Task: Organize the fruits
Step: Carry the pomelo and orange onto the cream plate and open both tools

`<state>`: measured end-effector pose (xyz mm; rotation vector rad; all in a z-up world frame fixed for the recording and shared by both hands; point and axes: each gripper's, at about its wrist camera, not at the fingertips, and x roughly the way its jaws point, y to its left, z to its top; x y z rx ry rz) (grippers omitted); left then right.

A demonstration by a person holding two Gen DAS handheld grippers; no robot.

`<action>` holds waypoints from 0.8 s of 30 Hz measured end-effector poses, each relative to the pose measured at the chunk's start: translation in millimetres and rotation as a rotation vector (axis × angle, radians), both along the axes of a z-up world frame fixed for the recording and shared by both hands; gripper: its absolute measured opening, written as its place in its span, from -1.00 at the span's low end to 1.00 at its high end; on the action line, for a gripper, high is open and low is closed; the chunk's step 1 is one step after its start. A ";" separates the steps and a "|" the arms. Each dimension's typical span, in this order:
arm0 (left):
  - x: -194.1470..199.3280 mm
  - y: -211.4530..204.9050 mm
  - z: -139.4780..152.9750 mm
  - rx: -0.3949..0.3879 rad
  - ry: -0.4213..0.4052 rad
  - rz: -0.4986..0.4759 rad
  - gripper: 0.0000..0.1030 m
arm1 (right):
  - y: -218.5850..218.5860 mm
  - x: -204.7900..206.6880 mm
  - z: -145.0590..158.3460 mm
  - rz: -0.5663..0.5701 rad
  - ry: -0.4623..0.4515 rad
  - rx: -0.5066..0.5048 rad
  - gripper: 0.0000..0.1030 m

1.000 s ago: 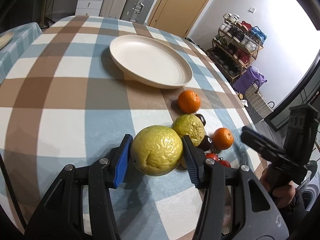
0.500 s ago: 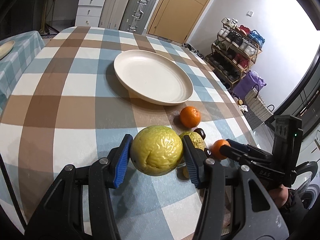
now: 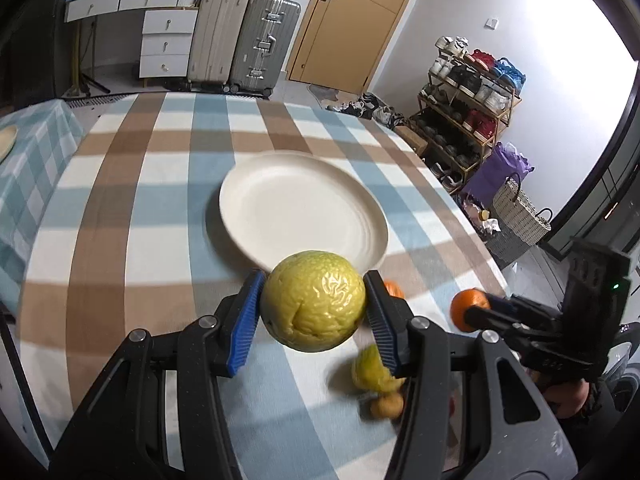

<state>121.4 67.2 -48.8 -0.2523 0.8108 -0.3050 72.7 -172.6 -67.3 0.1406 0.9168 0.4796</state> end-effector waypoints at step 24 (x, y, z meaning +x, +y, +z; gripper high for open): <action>214.9 -2.0 -29.8 -0.009 0.154 -0.009 -0.07 | 59.3 210.6 0.1 0.159 0.033 0.054 -0.21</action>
